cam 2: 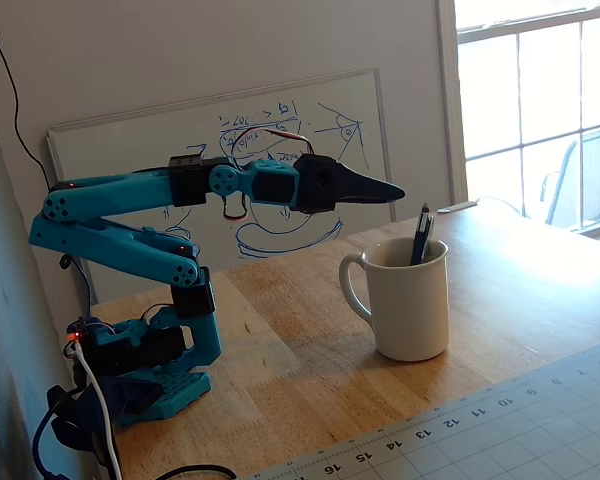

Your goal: Grasp a pen and put it in a mug.

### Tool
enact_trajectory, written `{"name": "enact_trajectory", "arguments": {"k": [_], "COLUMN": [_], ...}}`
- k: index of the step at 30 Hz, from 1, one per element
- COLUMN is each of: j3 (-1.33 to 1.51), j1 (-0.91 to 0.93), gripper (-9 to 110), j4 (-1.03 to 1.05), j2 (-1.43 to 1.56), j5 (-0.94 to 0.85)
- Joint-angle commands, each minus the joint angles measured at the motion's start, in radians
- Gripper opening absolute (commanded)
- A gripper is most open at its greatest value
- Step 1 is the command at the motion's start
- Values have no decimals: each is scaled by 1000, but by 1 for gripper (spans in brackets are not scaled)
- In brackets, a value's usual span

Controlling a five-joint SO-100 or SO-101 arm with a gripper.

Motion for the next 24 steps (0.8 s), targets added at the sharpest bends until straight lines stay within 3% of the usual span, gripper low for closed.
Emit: {"name": "enact_trajectory", "arguments": {"k": [1,6,17,24], "j3": [-100,-112,-95,-58], "j1": [-9,-9,-87,-147], "gripper": [13,13,9,5], "j4": [-31,-32,-20,12], "j2": [44,58,201,238], "j5": [6,137,870,1189]}}
